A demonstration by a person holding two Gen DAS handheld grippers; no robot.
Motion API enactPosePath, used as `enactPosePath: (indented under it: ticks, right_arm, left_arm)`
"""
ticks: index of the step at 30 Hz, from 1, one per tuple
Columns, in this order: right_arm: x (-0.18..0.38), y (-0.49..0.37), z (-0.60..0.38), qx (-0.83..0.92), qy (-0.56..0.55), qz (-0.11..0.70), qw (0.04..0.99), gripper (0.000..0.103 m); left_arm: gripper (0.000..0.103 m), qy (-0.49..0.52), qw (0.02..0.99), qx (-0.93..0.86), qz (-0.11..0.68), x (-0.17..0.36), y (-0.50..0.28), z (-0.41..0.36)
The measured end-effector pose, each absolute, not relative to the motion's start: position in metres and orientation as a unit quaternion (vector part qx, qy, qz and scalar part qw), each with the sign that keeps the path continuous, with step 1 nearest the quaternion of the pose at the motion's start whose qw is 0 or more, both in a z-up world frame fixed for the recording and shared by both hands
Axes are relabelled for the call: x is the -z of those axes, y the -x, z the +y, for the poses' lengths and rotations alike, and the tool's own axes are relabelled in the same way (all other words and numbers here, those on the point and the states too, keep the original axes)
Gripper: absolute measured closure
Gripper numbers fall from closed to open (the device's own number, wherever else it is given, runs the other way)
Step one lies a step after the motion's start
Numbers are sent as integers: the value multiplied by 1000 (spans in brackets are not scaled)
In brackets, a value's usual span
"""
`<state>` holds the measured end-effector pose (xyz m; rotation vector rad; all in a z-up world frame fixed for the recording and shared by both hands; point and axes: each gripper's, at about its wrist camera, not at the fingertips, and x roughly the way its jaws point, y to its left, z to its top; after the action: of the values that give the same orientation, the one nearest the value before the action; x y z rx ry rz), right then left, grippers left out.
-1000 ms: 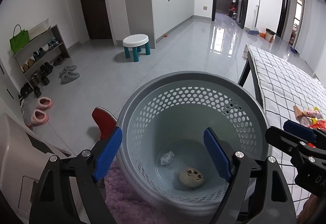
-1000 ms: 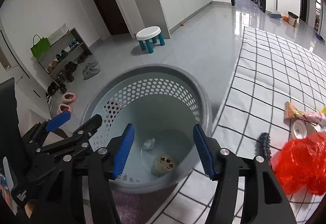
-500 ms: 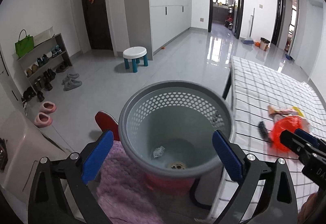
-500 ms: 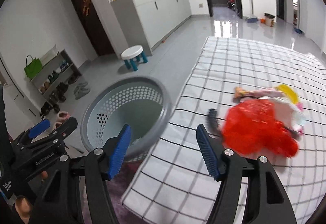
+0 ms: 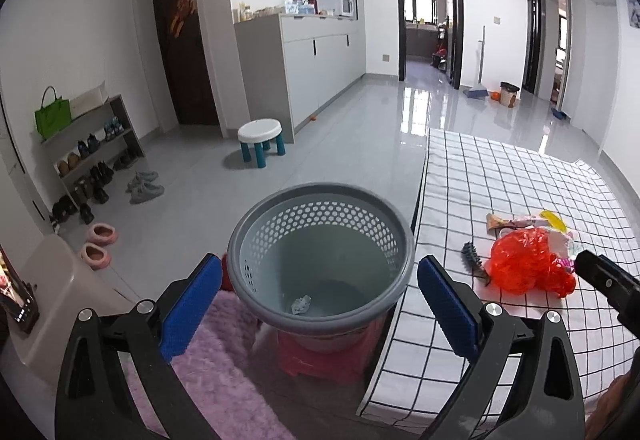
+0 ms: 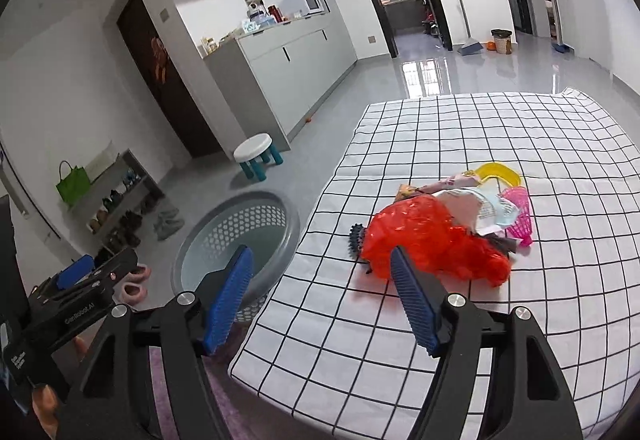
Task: Collect trash
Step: 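Move both open tools back over the bed toward the remaining trash, then close the right tool on the pink shuttlecock and lift it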
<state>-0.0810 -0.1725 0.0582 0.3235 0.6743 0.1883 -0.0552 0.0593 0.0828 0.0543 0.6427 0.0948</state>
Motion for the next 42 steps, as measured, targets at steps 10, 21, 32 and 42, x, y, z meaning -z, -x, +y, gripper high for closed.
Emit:
enactPosePath:
  ticks: [10, 21, 32, 42]
  right_arm:
    - [-49, 80, -193, -81, -173, 334, 923, 34]
    - [-47, 78, -219, -41, -183, 327, 926, 33]
    - [-21, 70, -251, 34, -180, 361, 914, 32]
    - [13, 53, -274, 70, -175, 403, 896, 32]
  left_arm:
    - [6, -36, 946, -26, 321, -86, 43, 30]
    - [6, -48, 944, 47, 324, -71, 17, -17]
    - [6, -56, 927, 121, 350, -43, -26, -67]
    - [6, -65, 917, 125, 374, -12, -42, -75]
